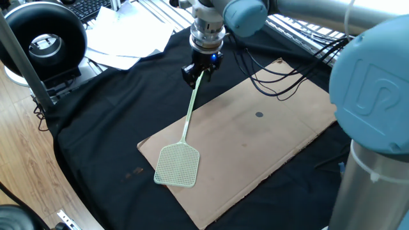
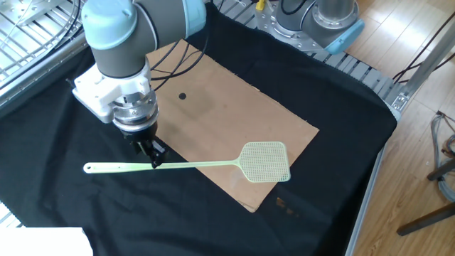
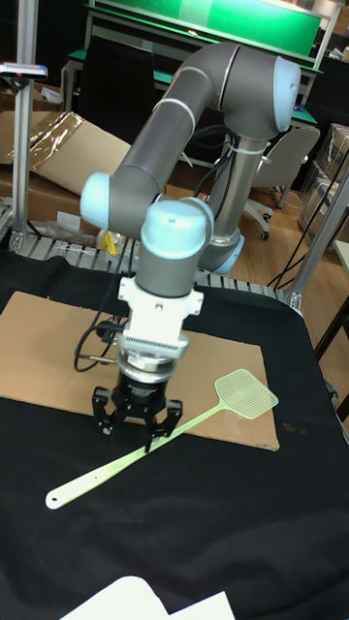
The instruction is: Swat with a flyswatter
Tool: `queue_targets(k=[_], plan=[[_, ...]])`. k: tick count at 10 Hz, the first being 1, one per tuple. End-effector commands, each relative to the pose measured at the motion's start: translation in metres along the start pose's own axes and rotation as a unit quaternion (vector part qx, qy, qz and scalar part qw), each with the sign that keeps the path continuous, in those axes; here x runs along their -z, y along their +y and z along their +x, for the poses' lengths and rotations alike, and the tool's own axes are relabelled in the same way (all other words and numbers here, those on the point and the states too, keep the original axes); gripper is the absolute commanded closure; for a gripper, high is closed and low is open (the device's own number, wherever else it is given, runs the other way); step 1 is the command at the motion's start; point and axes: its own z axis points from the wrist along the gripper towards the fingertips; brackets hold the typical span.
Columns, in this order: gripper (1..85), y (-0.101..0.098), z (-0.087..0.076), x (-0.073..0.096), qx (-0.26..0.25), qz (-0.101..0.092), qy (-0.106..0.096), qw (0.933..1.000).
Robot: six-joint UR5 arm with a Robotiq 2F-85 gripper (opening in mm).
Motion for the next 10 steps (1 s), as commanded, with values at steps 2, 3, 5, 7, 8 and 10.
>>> queue_targets(k=[2,3,5,7,8,10], plan=[[30.3,-0.008,-0.001,-0.013,-0.009,-0.003,-0.003,1.0],[30.3,-0.006,-0.002,-0.014,-0.008,-0.004,-0.003,1.0],[30.0,-0.004,-0.004,-0.014,-0.008,-0.002,-0.001,1.0],[30.0,0.004,-0.007,-0.007,-0.008,0.001,0.008,0.9999],[30.0,0.009,-0.009,-0.001,-0.008,0.002,0.012,0.9999],[30.3,0.017,-0.012,0.004,-0.01,0.005,0.02,0.9997]])
